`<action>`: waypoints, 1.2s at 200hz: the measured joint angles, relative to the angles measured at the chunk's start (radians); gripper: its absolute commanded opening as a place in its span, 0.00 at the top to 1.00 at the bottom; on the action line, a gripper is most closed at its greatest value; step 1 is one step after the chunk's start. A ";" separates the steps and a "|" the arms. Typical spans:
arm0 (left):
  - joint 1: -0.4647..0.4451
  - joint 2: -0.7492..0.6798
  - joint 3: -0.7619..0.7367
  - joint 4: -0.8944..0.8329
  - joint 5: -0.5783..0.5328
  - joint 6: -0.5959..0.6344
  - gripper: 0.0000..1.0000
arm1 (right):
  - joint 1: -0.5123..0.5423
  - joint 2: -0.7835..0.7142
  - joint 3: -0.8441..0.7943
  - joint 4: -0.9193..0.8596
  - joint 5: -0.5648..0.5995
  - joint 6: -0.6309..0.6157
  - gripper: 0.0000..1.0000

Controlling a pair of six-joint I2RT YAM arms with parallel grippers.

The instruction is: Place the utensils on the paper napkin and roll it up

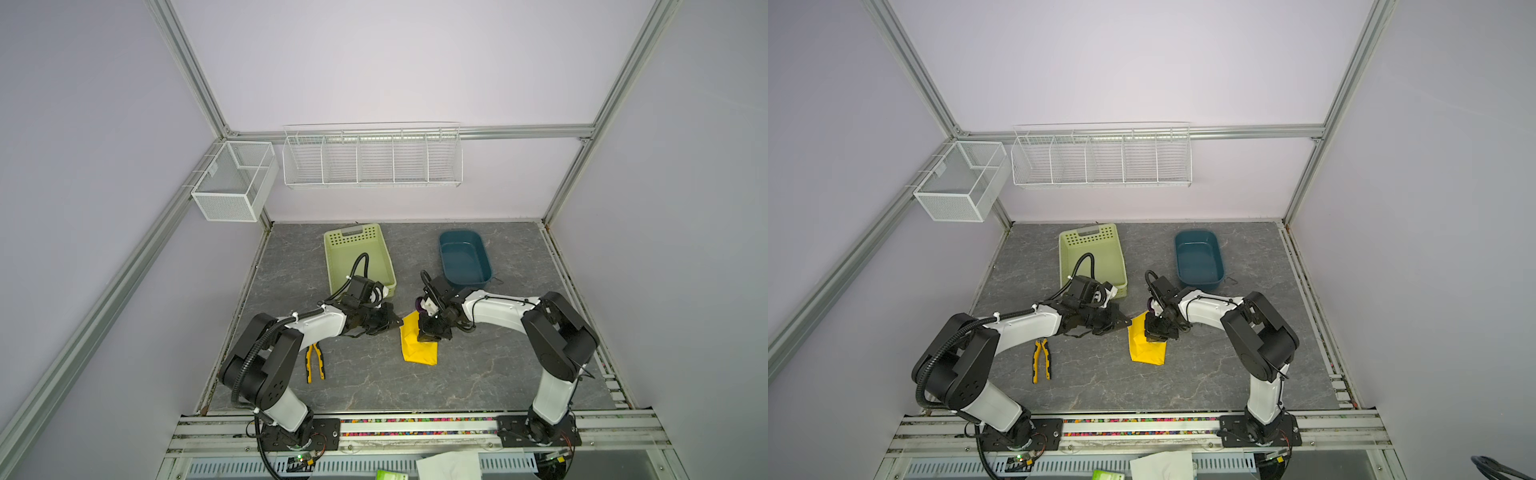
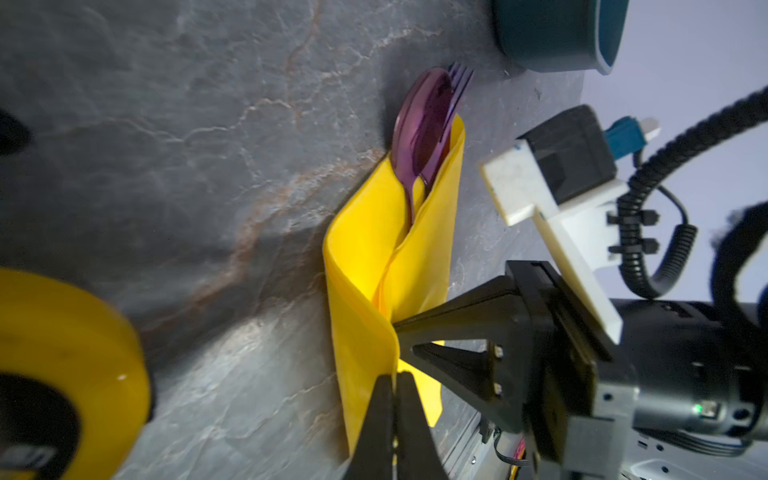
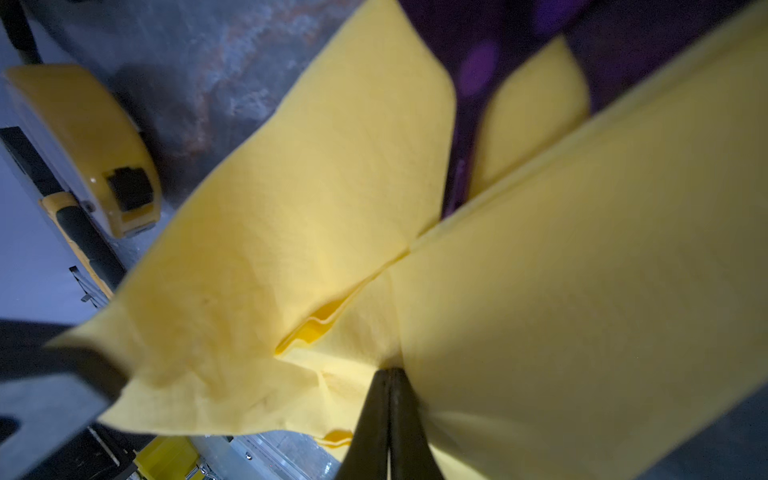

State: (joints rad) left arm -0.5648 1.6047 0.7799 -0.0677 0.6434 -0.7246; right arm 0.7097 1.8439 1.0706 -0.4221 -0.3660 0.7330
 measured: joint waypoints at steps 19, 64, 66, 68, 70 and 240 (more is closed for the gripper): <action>-0.024 0.000 0.017 0.013 0.012 -0.021 1.00 | 0.003 0.001 0.001 0.000 0.000 0.000 0.93; -0.072 0.008 0.026 0.089 0.024 -0.097 1.00 | 0.006 0.003 0.003 0.001 -0.001 0.000 0.93; -0.074 0.010 0.026 0.094 0.025 -0.103 1.00 | 0.006 0.003 0.003 0.001 -0.001 0.000 0.93; -0.075 0.011 0.026 0.098 0.025 -0.106 1.00 | 0.006 0.003 0.003 0.001 -0.001 0.000 0.93; -0.077 0.012 0.026 0.103 0.025 -0.111 1.00 | 0.006 0.003 0.003 0.001 -0.001 0.000 0.93; -0.082 0.068 0.026 0.142 0.026 -0.155 1.00 | 0.014 -0.166 -0.137 0.129 -0.026 0.095 0.93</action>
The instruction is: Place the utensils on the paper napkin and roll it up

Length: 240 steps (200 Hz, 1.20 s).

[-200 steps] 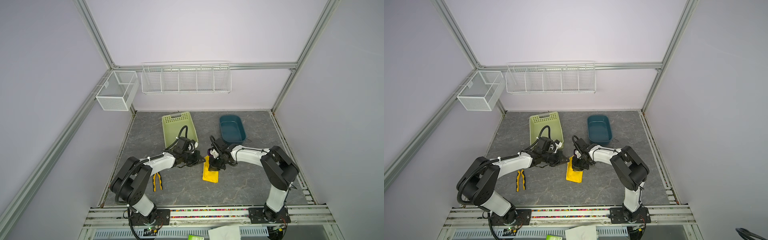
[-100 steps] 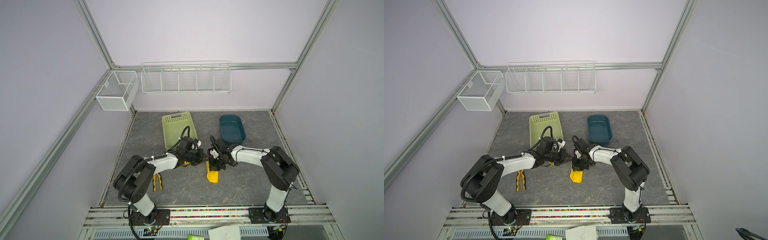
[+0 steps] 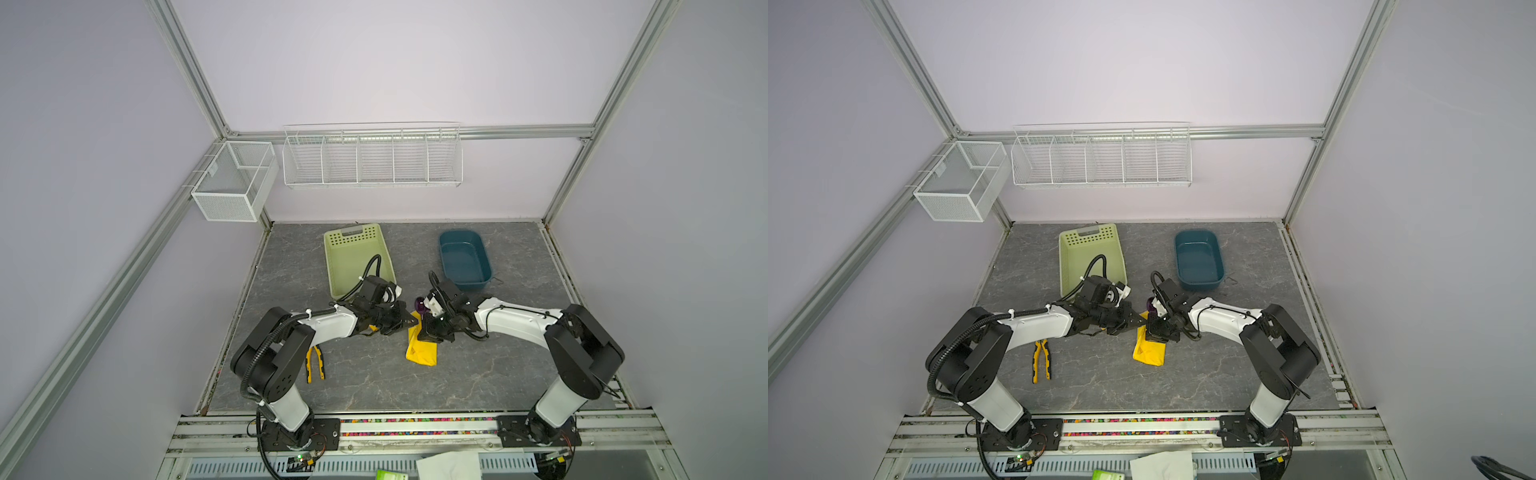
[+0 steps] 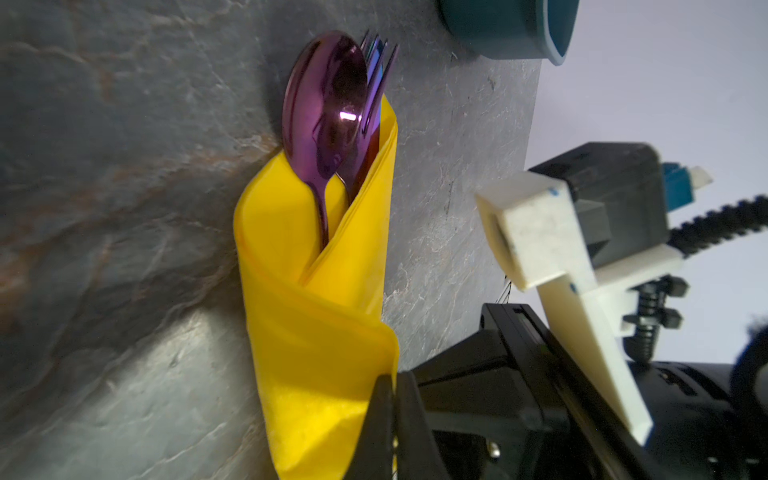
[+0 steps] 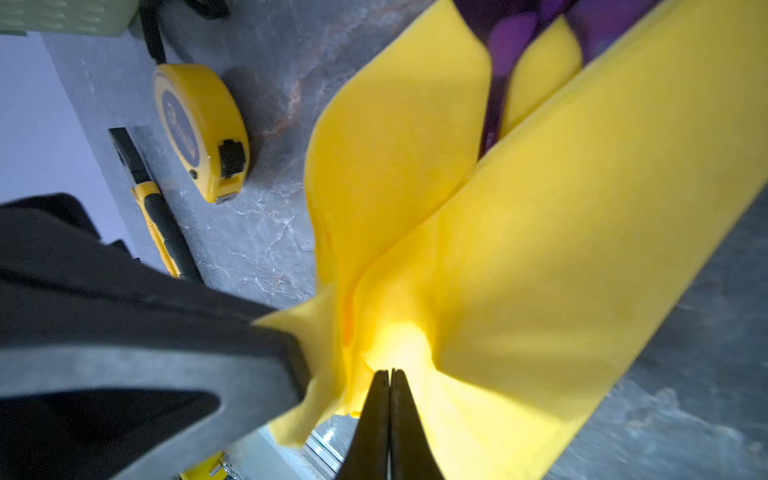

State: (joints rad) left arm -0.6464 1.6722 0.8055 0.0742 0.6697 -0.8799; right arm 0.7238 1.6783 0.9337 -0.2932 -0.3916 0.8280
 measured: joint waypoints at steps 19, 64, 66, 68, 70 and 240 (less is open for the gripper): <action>0.000 0.002 0.000 -0.006 0.000 0.003 1.00 | 0.001 -0.012 -0.054 0.040 -0.019 0.033 0.93; 0.000 0.002 0.001 -0.017 -0.003 0.003 1.00 | 0.005 -0.027 -0.167 0.113 -0.057 0.095 0.93; 0.000 0.002 0.001 -0.017 -0.003 0.003 1.00 | 0.005 -0.027 -0.169 0.120 -0.059 0.097 0.93; 0.000 0.002 0.001 -0.018 -0.003 0.004 1.00 | 0.005 -0.027 -0.171 0.126 -0.061 0.100 0.93; 0.000 0.002 0.001 -0.019 -0.003 0.004 1.00 | 0.005 -0.027 -0.172 0.129 -0.062 0.101 0.93; -0.016 0.002 0.021 -0.019 0.003 -0.024 1.00 | 0.009 0.048 -0.179 0.315 -0.155 0.129 0.93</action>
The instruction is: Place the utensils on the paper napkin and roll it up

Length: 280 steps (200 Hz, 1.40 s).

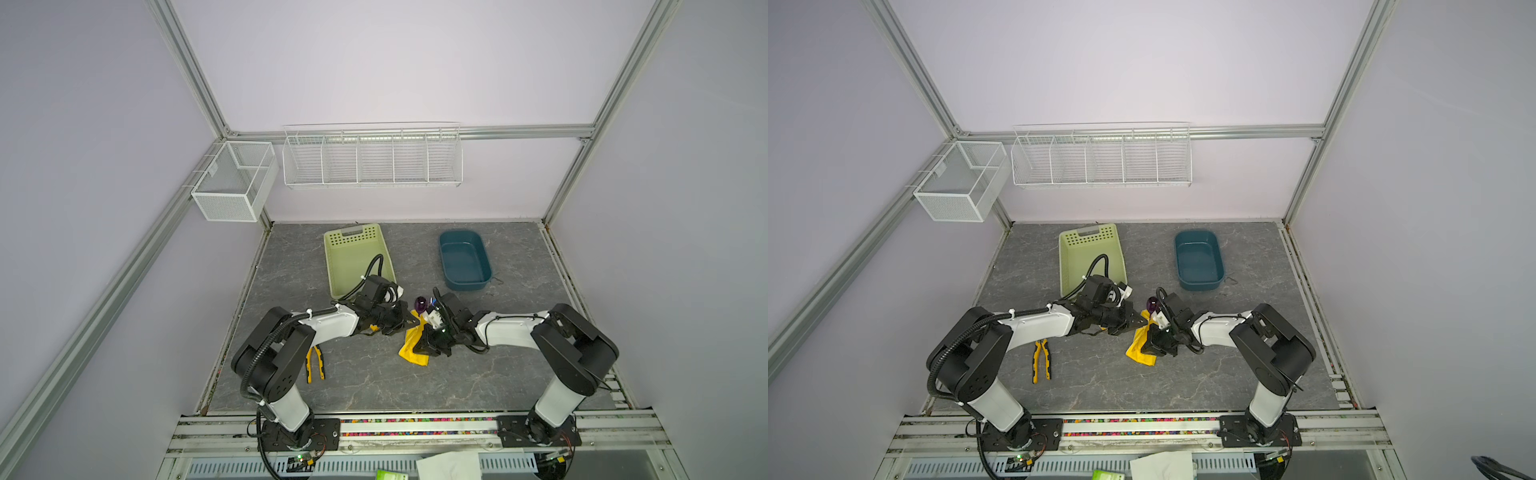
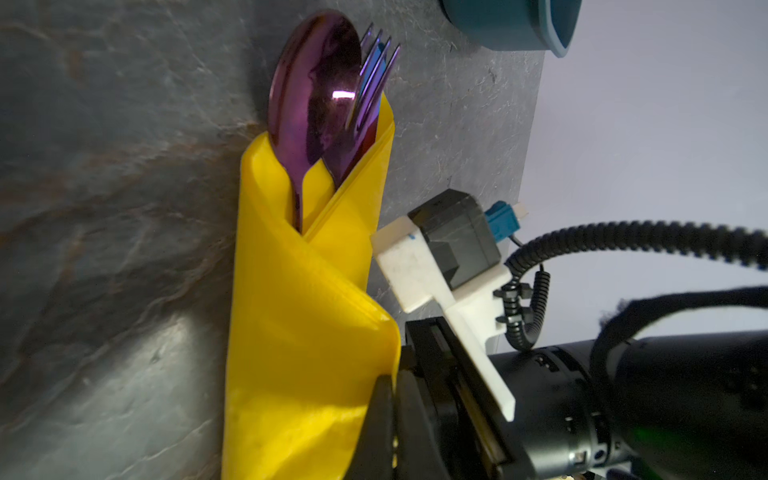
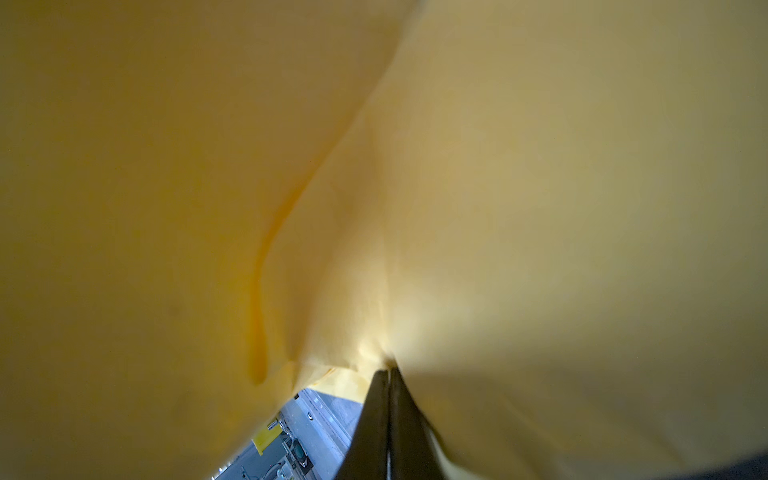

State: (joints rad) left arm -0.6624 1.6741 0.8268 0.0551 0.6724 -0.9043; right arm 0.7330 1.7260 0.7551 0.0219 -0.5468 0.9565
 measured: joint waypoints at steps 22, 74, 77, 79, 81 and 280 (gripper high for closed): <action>-0.010 0.001 0.001 0.027 0.005 -0.027 1.00 | 0.001 0.003 0.000 0.010 -0.003 0.001 0.93; -0.040 0.061 0.000 0.181 0.021 -0.148 1.00 | 0.000 0.005 -0.002 0.011 0.003 0.011 0.93; -0.041 0.065 0.000 0.186 0.022 -0.154 1.00 | -0.002 0.005 -0.003 0.010 0.003 0.013 0.93; -0.041 0.068 0.000 0.190 0.022 -0.159 1.00 | -0.003 0.005 -0.003 0.010 0.004 0.014 0.93; -0.041 0.070 0.000 0.194 0.023 -0.163 1.00 | -0.003 0.004 -0.003 0.010 0.004 0.015 0.93; -0.061 0.121 0.000 0.325 0.059 -0.239 1.00 | -0.007 -0.272 -0.193 -0.063 0.108 0.061 0.93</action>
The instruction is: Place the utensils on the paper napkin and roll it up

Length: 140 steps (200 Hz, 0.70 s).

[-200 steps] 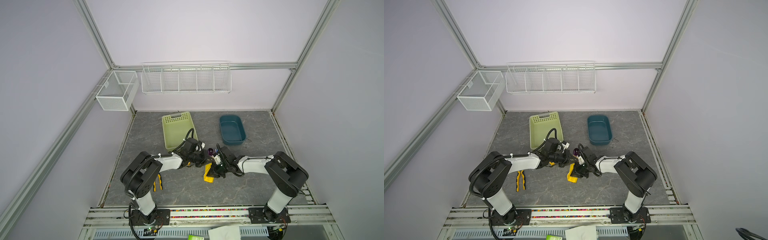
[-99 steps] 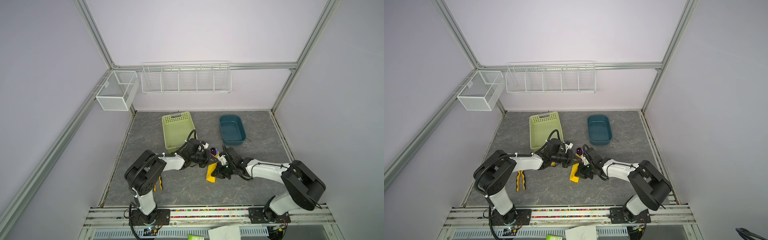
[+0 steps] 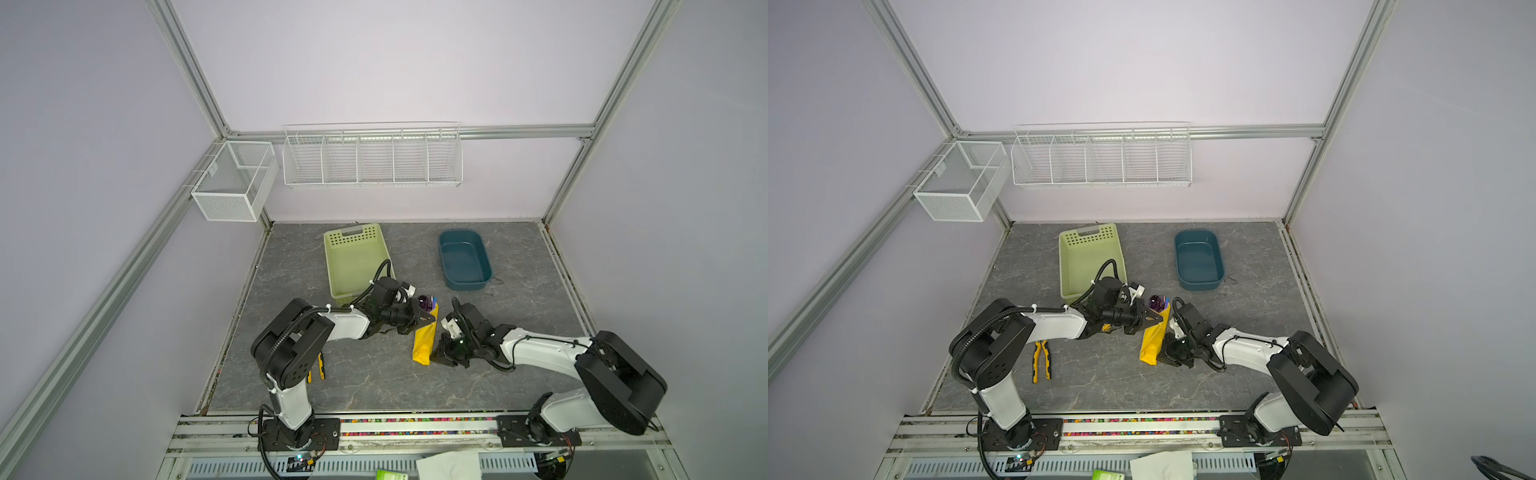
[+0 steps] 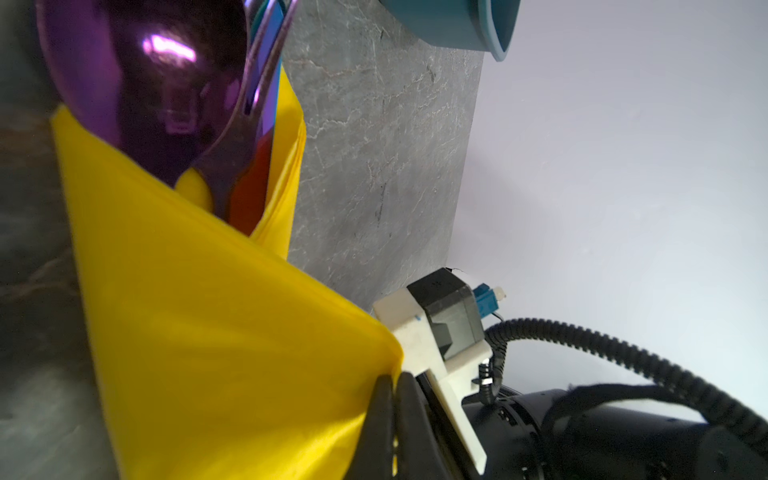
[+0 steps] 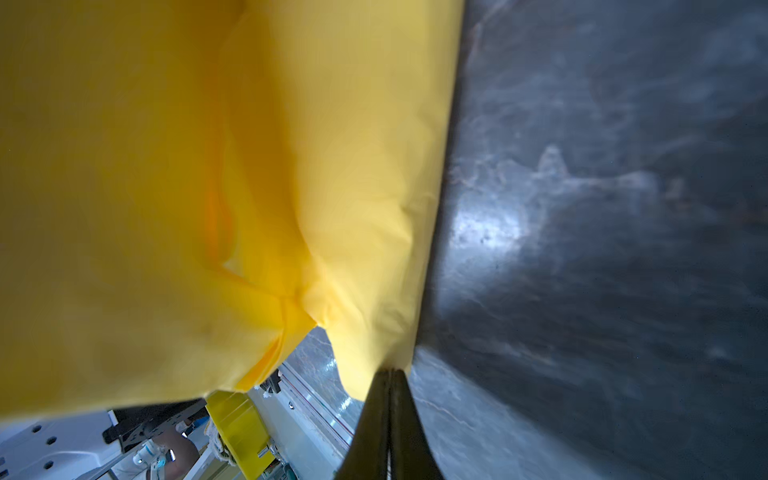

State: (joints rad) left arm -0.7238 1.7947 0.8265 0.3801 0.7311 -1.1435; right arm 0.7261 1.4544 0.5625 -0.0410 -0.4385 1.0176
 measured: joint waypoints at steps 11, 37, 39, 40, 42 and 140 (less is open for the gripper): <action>0.000 0.000 0.000 -0.004 -0.001 0.000 1.00 | 0.000 0.010 0.000 0.016 -0.005 0.002 0.93; 0.000 0.000 0.000 -0.013 -0.002 0.000 1.00 | 0.000 0.036 0.000 0.055 -0.017 0.004 0.93; 0.000 0.000 0.000 -0.013 -0.001 0.000 1.00 | 0.000 0.038 0.000 0.058 -0.018 0.005 0.93; 0.000 0.000 0.000 -0.013 -0.001 0.000 1.00 | 0.000 0.041 0.000 0.061 -0.019 0.005 0.93; 0.000 0.000 0.000 -0.013 -0.001 0.000 1.00 | 0.000 0.043 0.000 0.063 -0.020 0.005 0.93; 0.000 0.018 0.000 -0.023 0.000 0.001 1.00 | 0.000 0.105 0.000 0.175 -0.056 0.028 0.93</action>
State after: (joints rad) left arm -0.7238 1.8122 0.8265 0.3569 0.7315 -1.1427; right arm 0.7265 1.5593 0.5625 0.1337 -0.4942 1.0454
